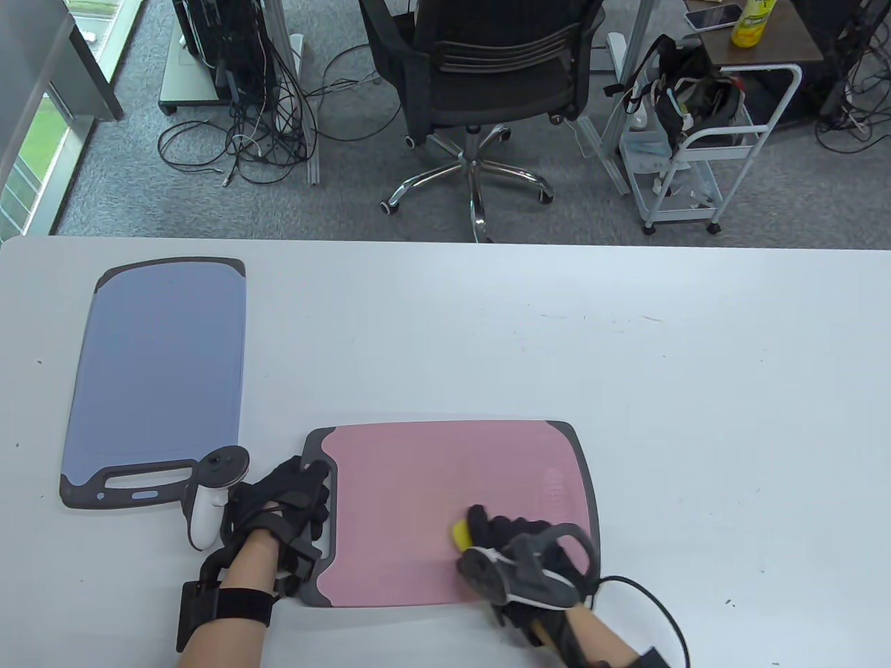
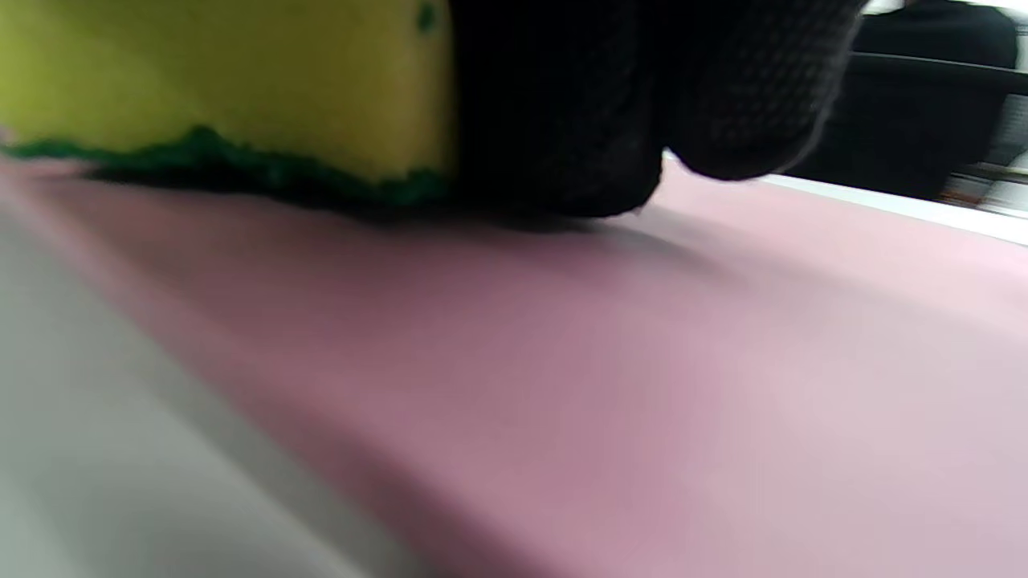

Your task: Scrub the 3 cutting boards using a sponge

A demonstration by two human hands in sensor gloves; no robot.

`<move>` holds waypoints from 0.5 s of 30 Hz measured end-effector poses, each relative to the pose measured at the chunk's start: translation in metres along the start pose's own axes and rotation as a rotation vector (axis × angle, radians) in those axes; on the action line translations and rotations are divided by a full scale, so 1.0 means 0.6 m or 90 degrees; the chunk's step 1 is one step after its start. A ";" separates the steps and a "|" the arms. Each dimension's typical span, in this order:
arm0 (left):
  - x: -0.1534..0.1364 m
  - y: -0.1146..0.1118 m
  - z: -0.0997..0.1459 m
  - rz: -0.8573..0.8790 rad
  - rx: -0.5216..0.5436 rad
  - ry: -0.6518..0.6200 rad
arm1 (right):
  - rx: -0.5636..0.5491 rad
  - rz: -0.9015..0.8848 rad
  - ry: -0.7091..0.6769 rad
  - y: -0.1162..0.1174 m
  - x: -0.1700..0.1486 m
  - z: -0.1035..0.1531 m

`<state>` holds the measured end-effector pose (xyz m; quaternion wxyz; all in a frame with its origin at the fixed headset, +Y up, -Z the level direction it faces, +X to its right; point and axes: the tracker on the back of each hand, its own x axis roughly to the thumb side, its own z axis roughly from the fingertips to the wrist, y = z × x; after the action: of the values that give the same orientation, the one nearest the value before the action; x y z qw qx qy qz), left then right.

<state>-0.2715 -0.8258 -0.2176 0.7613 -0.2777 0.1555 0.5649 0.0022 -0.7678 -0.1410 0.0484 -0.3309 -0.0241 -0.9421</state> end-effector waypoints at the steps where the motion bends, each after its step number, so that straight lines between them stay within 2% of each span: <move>1: 0.000 0.001 0.000 0.002 -0.001 0.001 | -0.006 0.008 -0.034 -0.005 0.034 -0.016; 2: -0.001 0.001 0.000 0.006 -0.001 0.002 | -0.017 0.017 -0.077 -0.012 0.080 -0.037; 4: -0.001 0.002 0.000 0.009 0.000 0.002 | -0.026 0.031 -0.105 -0.018 0.129 -0.058; 6: -0.002 0.003 0.001 0.011 0.003 0.002 | -0.026 0.056 -0.104 -0.020 0.142 -0.066; 9: -0.002 0.003 0.002 0.018 0.003 0.004 | -0.033 0.032 -0.096 -0.014 0.112 -0.051; 13: -0.003 0.004 0.001 0.019 0.009 0.004 | -0.022 0.047 -0.032 0.006 0.022 0.004; 15: -0.004 0.004 0.001 0.020 0.010 0.004 | -0.012 0.043 0.016 0.018 -0.040 0.045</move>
<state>-0.2745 -0.8267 -0.2167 0.7541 -0.2711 0.1662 0.5746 0.0386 -0.7747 -0.1346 0.0774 -0.3203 -0.0034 -0.9442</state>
